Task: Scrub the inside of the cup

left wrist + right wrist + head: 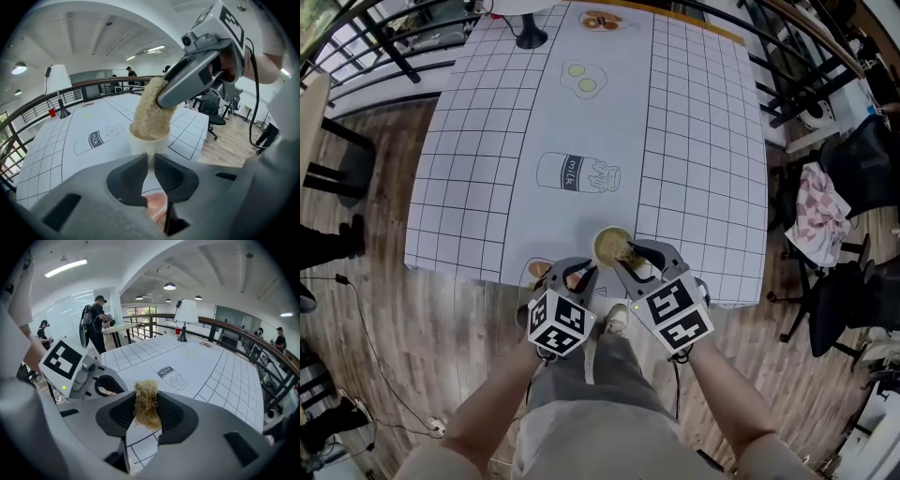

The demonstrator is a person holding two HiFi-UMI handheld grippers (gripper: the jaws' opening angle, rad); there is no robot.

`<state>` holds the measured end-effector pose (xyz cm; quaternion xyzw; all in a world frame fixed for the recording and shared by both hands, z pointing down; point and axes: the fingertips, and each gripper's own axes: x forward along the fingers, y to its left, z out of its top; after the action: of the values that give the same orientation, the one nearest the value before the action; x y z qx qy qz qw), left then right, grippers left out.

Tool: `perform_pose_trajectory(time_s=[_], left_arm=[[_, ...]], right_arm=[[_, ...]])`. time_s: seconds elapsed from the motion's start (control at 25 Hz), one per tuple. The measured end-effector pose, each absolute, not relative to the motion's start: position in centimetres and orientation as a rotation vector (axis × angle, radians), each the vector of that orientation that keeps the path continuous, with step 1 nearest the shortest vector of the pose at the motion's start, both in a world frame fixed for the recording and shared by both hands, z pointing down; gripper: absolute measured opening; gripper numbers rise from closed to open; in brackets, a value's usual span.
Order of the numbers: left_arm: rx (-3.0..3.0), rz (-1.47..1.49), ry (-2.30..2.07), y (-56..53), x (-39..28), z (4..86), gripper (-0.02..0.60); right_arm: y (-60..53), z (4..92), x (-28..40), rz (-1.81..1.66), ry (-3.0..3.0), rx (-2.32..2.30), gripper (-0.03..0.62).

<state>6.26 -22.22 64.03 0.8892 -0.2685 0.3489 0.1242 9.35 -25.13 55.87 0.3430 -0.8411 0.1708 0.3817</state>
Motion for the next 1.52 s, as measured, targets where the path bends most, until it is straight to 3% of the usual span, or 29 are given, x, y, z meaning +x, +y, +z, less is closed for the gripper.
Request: perform_pose_trajectory(time_s=[0.52, 1.0, 1.16, 1.52], left_arm=[[2.612, 0.956, -0.796, -22.3, 6.1, 63.9, 0.054], [2.658, 0.976, -0.788, -22.9, 6.0, 64.0, 0.054], [2.662, 0.964, -0.766, -22.9, 5.9, 64.0, 0.054], [2.678, 0.905, -0.752, -22.9, 5.7, 63.8, 0.055]], right_arm=[[-26.2, 61.7, 7.7, 0.295, -1.983, 0.619, 0.120], [-26.0, 59.2, 8.6, 0.683, -2.103, 0.607, 0.118], [-26.5, 57.0, 9.0, 0.517, -2.078, 0.586, 0.118], [-26.7, 61.6, 7.6, 0.269, -1.951, 0.485, 0.120]])
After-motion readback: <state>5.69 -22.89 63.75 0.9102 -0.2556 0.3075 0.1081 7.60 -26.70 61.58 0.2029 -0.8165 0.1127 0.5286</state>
